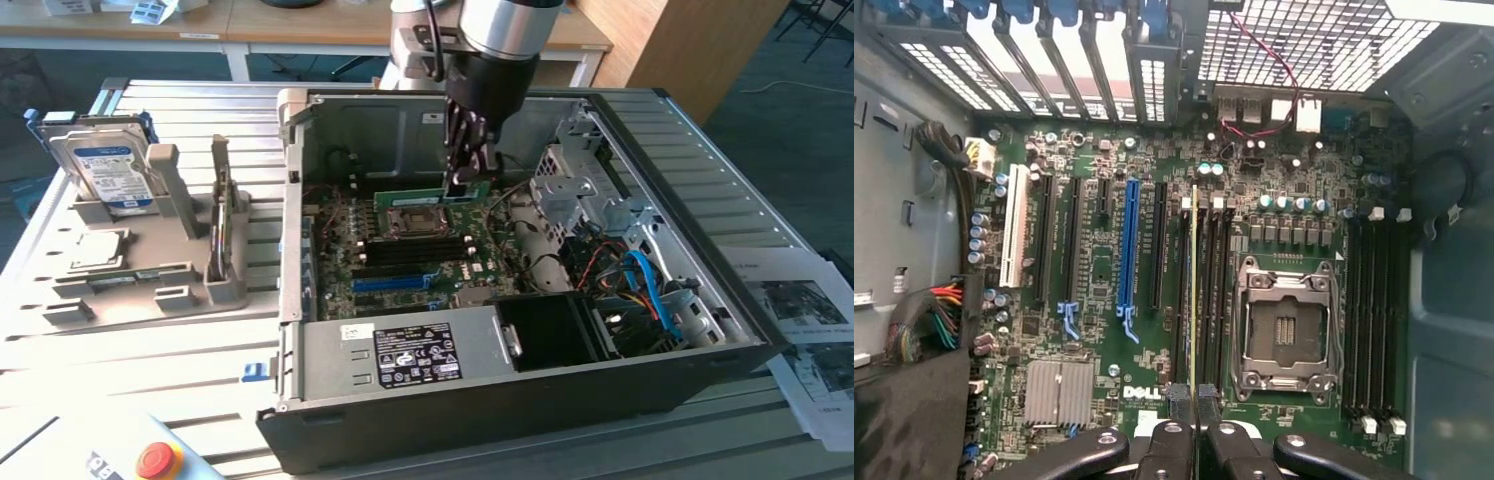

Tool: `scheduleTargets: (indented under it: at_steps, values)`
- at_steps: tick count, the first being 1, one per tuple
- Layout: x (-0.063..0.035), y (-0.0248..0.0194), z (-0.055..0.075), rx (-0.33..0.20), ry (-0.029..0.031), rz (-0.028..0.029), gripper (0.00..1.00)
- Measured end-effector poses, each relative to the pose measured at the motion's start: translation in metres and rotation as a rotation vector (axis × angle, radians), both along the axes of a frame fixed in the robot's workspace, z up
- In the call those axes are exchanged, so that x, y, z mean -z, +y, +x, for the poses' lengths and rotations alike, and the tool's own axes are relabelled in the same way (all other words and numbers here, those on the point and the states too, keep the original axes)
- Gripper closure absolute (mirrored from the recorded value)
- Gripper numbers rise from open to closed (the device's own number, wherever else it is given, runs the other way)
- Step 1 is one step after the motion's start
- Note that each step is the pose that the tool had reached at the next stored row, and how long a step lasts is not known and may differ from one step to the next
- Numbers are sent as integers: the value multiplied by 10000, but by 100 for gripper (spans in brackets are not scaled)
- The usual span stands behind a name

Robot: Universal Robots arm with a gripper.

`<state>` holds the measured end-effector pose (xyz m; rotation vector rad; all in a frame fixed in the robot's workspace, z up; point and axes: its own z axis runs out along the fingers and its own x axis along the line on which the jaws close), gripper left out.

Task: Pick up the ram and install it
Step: 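Insert the ram into the slot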

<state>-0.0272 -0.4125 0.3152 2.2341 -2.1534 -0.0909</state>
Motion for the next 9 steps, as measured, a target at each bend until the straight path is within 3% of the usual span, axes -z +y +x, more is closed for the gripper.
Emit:
scheduleTargets:
  at_steps: [9]
  values:
    - [70, 0, -1, -1, 0, -2, 88]
